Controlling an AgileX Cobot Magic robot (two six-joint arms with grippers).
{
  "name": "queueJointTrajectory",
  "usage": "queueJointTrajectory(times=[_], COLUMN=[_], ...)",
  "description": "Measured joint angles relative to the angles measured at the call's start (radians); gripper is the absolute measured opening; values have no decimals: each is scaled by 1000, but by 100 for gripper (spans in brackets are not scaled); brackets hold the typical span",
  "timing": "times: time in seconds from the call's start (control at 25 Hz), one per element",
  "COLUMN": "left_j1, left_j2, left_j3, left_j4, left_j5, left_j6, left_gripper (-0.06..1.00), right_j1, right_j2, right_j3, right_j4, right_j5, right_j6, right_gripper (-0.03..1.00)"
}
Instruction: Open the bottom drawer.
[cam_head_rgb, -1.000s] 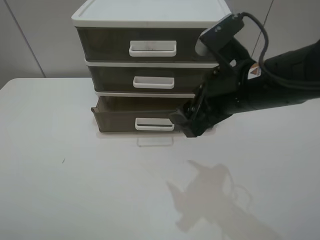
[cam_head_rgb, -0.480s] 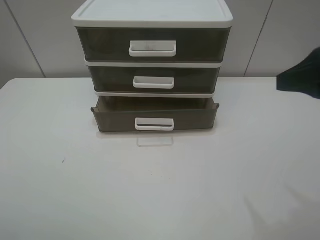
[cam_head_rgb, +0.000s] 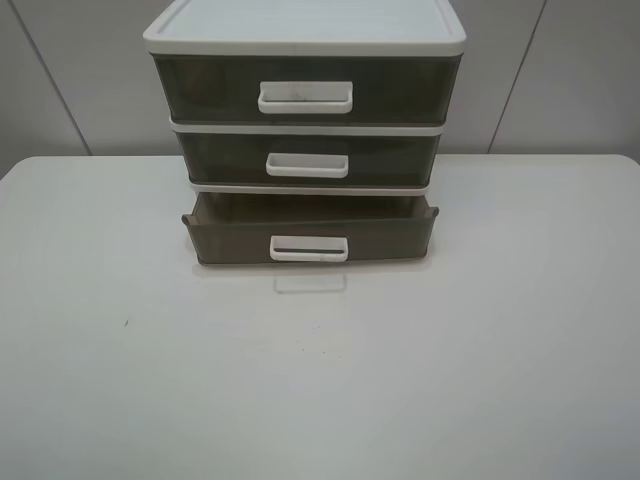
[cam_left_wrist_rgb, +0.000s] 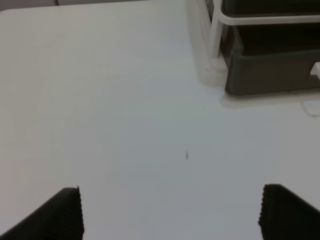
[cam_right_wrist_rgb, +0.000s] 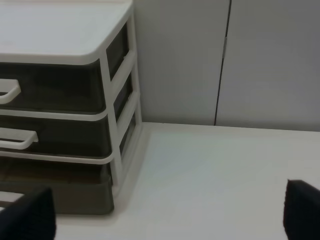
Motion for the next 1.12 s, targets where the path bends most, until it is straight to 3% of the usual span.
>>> queueJointTrajectory(times=[0.24, 0.44, 0.84, 1.12], left_j1=[0, 0, 0, 0], left_j2=[0, 0, 0, 0], left_j3=[0, 0, 0, 0], left_j4=[0, 0, 0, 0], left_j5=[0, 0, 0, 0], left_j6=[0, 0, 0, 0], left_gripper=[72, 72, 72, 72], right_j1=[75, 81, 80, 20], right_j2=[-58, -62, -75, -153], right_j3=[32, 143, 156, 159], right_j4=[3, 10, 17, 15], right_j5=[146, 225, 207, 207], right_j6=[0, -2, -4, -7], right_gripper=[79, 79, 79, 79])
